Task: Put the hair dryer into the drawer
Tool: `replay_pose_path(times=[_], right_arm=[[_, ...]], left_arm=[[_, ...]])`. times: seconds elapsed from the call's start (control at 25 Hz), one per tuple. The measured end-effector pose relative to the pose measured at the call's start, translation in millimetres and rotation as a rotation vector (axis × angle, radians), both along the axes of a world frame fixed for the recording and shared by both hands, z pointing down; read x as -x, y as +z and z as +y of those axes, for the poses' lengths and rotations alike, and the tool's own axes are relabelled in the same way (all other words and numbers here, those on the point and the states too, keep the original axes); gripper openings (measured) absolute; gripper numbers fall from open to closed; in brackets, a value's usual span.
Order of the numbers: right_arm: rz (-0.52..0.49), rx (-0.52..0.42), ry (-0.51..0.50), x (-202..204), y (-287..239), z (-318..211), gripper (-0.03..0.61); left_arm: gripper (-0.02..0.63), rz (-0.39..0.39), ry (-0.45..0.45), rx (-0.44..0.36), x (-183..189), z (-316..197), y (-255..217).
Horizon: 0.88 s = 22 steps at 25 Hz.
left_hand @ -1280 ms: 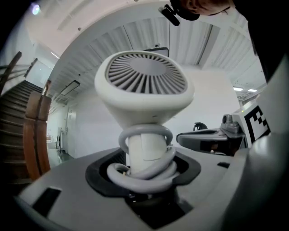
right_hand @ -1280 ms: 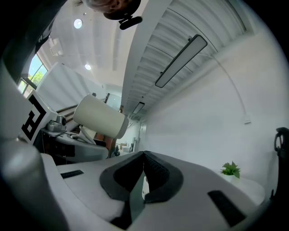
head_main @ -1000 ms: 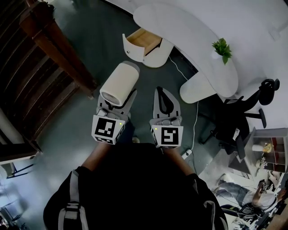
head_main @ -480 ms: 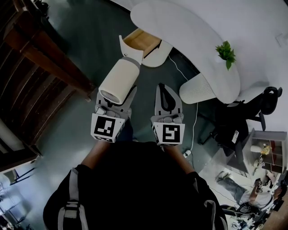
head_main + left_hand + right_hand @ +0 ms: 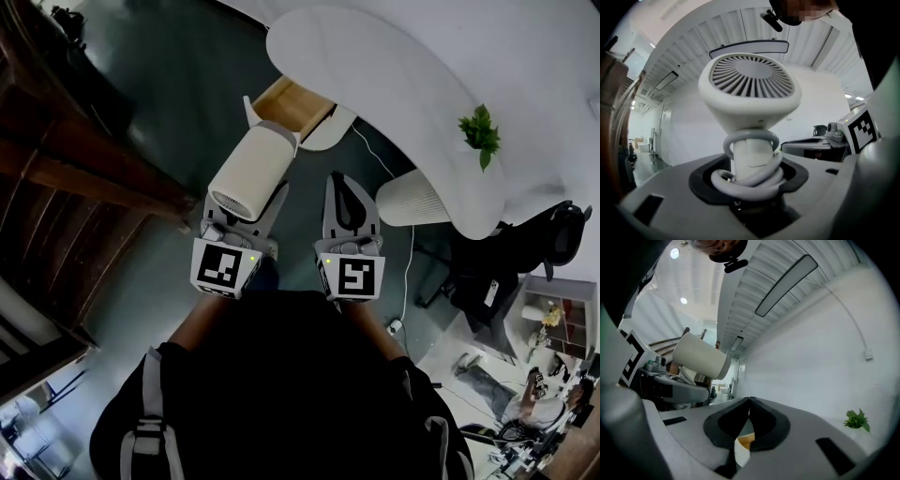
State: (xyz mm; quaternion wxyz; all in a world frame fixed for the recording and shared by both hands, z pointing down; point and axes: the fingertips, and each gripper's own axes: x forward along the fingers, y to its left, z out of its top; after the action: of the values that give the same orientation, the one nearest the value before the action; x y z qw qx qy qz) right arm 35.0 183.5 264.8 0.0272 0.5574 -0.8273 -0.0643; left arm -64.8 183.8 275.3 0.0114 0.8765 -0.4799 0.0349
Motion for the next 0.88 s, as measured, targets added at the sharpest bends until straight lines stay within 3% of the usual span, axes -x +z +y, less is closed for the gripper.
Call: replay_pose_path(times=[0.32, 0.88], right_arm=[[0.003, 0.011, 0.056, 10.7, 3.8, -64.6, 0.023], [0.013, 0.019, 0.053, 16.7, 9.8, -111.9, 0.023]], left_arm=[[0.25, 0.003, 0.069, 0.016, 5.8, -66.4, 7.4], [0.25, 0.013, 0.082, 0.005, 12.3, -116.0, 16.0]])
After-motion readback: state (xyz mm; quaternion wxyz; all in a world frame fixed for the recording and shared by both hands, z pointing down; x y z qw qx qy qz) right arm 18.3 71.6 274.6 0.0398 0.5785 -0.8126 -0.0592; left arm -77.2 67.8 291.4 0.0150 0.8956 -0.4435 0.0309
